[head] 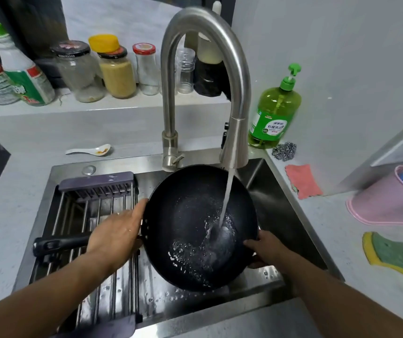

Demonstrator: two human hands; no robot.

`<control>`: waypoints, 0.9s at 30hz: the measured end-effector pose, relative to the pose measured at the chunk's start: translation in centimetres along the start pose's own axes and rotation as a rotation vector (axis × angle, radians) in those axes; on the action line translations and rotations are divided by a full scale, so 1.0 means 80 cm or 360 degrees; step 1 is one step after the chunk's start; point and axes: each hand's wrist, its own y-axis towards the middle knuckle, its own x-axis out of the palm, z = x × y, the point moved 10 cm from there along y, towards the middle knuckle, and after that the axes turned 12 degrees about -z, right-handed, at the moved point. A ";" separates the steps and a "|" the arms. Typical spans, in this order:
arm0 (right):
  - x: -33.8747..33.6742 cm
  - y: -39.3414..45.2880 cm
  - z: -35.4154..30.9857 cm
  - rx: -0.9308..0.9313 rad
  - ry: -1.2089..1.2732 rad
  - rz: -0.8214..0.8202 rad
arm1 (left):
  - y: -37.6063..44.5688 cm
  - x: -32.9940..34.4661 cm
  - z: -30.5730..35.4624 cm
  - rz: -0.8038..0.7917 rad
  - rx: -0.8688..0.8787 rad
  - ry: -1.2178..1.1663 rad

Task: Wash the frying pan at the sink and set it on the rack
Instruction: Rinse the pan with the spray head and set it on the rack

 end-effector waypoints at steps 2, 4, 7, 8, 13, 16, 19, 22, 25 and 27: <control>-0.018 -0.011 -0.012 -0.0117 0.0017 -0.0007 | -0.001 0.003 0.011 0.0017 0.0026 -0.0111; -0.042 -0.028 -0.031 -0.0239 -0.0001 0.0114 | -0.004 0.007 0.022 0.0026 0.0057 -0.0254; -0.072 -0.060 -0.063 -0.0381 -0.0108 0.0306 | 0.000 0.007 0.035 0.0065 0.0105 -0.0448; -0.082 -0.071 -0.074 -0.0422 -0.0177 0.0379 | 0.003 0.006 0.039 0.0085 0.0127 -0.0483; -0.123 -0.115 -0.117 -0.0471 -0.0394 0.0588 | 0.024 0.021 0.062 -0.0083 0.0218 -0.0590; -0.131 -0.120 -0.128 -0.0347 -0.0428 0.0455 | 0.030 0.034 0.065 -0.0389 0.0215 -0.0703; -0.132 -0.119 -0.127 -0.0180 -0.0485 0.0312 | 0.032 0.035 0.076 -0.0718 0.0286 -0.1106; -0.128 -0.105 -0.100 0.0040 -0.0516 0.0223 | 0.030 0.019 0.078 -0.0826 0.0291 -0.1069; -0.105 -0.075 -0.056 0.0202 -0.0405 0.0161 | 0.034 -0.005 0.066 -0.0707 0.0208 -0.0433; -0.082 -0.054 -0.033 0.0259 -0.0400 0.0134 | 0.036 -0.017 0.055 -0.0598 0.0134 -0.0122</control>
